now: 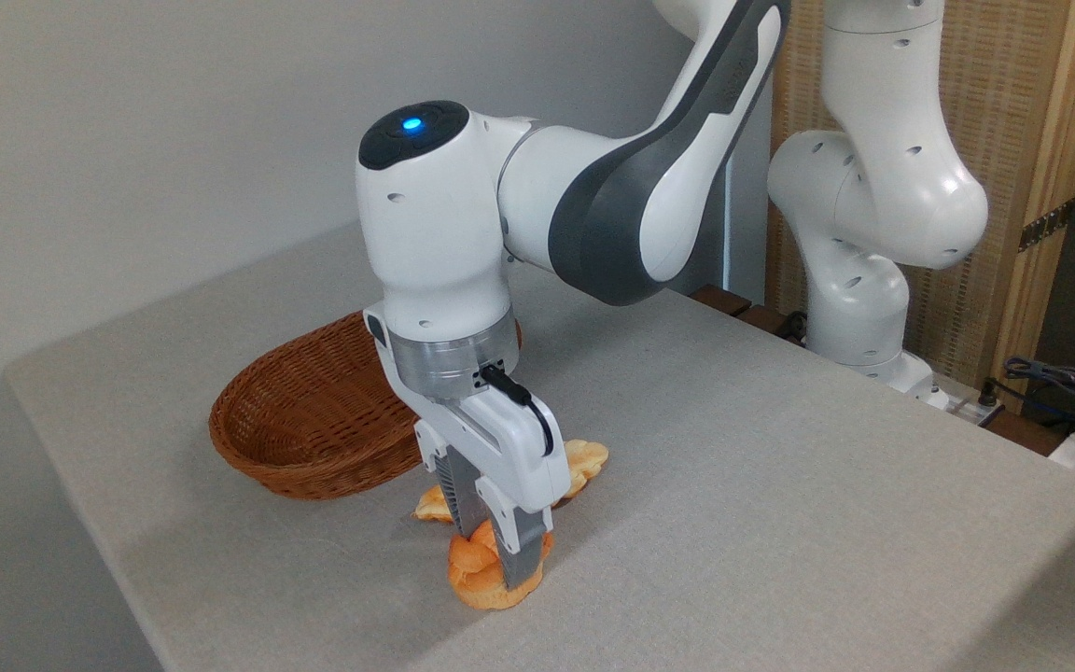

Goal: Put bread into the basket
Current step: 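Close the gripper around the small orange roll, then lift the orange roll and carry it toward the wicker basket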

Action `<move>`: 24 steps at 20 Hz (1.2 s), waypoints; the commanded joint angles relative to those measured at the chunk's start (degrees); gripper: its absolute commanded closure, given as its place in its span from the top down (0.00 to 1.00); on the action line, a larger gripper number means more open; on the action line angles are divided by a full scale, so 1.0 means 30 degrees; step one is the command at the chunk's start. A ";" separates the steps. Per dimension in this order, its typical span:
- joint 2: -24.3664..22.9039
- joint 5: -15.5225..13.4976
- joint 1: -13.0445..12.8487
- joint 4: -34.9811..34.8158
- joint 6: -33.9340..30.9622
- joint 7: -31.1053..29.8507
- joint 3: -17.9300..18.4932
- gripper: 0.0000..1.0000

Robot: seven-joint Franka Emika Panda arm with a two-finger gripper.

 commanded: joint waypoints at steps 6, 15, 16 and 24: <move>-0.0464 0.0187 -0.0085 0.0066 0.0148 0.0237 0.0115 0.32; -0.1257 -0.2091 -0.0261 0.1354 0.0148 -0.0229 -0.0498 0.44; -0.1315 -0.2591 -0.0261 0.1384 0.0148 -0.0493 -0.0790 0.44; -0.1491 -0.2947 -0.0290 0.1619 0.0148 -0.4094 -0.3602 0.43</move>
